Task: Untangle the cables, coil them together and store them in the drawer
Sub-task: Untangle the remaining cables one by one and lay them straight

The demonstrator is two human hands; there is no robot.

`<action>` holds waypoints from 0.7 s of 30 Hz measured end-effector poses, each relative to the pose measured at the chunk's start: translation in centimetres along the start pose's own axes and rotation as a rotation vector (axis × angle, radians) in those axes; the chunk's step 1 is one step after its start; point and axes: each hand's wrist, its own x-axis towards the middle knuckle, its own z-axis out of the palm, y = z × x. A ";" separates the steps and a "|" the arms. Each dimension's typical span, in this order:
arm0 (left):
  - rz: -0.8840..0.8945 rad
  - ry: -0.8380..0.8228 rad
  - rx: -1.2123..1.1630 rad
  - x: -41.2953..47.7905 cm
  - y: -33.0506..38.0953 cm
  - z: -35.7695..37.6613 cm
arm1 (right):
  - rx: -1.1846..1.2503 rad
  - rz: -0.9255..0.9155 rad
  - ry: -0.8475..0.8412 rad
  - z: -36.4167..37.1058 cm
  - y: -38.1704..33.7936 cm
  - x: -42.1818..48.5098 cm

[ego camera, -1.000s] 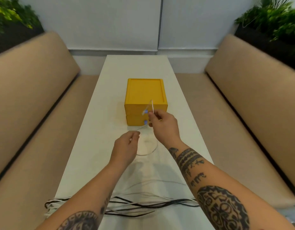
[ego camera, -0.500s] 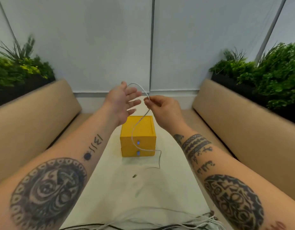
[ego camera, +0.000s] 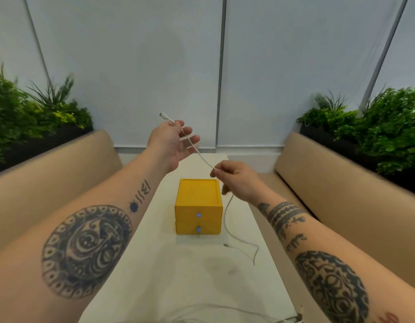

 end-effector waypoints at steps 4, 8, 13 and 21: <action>0.083 0.078 0.099 -0.5 -1.0 -0.4 | 0.053 0.028 0.017 0.8 0.6 -0.6; 0.067 0.173 -0.015 -0.6 -1.1 -0.6 | -0.024 0.036 -0.043 1.5 0.0 -1.0; 0.043 0.231 -0.088 -1.0 -0.7 -1.4 | -0.088 0.075 -0.065 -0.4 0.7 -1.8; 0.014 0.285 -0.031 -1.6 -1.4 -2.7 | -0.383 0.028 0.075 -0.4 0.9 -1.6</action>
